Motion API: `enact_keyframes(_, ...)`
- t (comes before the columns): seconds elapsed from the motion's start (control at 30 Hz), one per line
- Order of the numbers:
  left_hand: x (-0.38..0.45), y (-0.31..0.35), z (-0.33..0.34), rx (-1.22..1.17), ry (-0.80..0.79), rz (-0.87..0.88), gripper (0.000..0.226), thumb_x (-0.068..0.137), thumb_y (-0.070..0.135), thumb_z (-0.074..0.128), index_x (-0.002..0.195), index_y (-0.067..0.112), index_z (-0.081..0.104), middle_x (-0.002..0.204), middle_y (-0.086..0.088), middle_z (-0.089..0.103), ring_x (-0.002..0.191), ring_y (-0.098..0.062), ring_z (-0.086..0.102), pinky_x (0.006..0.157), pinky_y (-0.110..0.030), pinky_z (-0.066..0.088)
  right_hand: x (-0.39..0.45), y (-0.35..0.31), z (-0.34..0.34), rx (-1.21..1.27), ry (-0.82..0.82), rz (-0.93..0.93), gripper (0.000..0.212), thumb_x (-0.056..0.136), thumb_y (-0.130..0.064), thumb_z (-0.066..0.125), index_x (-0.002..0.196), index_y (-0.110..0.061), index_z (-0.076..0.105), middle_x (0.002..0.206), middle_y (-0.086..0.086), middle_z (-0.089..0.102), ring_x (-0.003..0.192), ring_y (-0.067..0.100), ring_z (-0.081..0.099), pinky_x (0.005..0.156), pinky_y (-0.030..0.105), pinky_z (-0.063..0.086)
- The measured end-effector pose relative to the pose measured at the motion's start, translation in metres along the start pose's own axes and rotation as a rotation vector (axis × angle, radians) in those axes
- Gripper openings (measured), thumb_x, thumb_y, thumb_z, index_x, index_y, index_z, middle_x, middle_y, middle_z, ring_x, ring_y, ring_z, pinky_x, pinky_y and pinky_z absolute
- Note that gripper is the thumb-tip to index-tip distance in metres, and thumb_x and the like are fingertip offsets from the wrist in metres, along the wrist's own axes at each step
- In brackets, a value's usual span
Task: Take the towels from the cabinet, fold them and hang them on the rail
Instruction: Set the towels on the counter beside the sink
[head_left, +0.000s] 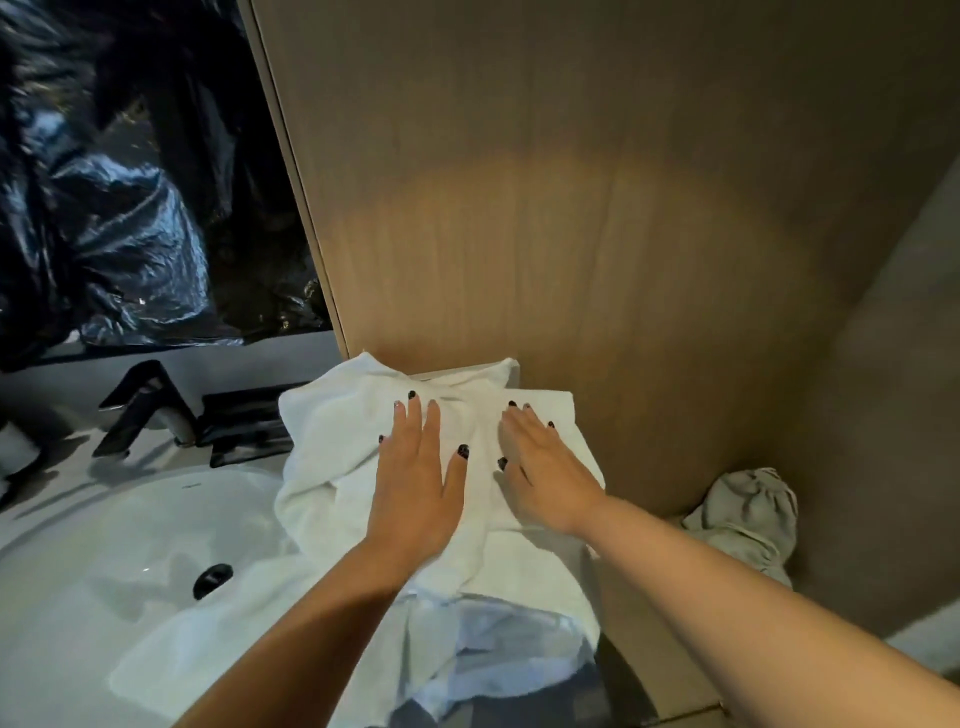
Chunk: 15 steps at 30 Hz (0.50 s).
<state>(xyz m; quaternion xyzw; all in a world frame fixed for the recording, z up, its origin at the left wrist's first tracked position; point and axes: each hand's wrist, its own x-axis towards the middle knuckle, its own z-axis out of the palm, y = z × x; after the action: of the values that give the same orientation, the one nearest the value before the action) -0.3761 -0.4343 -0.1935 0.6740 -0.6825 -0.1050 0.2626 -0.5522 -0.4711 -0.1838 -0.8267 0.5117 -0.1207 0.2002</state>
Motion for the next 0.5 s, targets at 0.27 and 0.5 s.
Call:
enact_keyframes(0.27,-0.057,0.101,0.053,0.072,0.011,-0.059,0.072,0.097,0.053,0.013,0.157,0.018,-0.004,0.164,-0.002,-0.016,0.150,-0.018,-0.017,0.119,-0.035,-0.010,-0.105,0.077,-0.049,0.031,0.010,-0.026,0.064,0.105,-0.023,0.039,0.158,-0.020,0.002,0.165,-0.005,-0.003,0.149,0.007,-0.013,0.119,0.027,-0.006)
enact_keyframes(0.5,-0.129,0.183,0.108,0.030,-0.026,-0.064,0.068,0.104,0.039,0.032,0.158,0.014,-0.001,0.165,-0.004,-0.011,0.148,-0.015,-0.019,0.121,-0.037,-0.006,-0.199,0.159,-0.075,0.003,0.010,-0.110,0.062,0.105,-0.022,0.040,0.158,-0.021,0.008,0.165,-0.007,0.002,0.148,0.002,-0.010,0.118,0.022,-0.005)
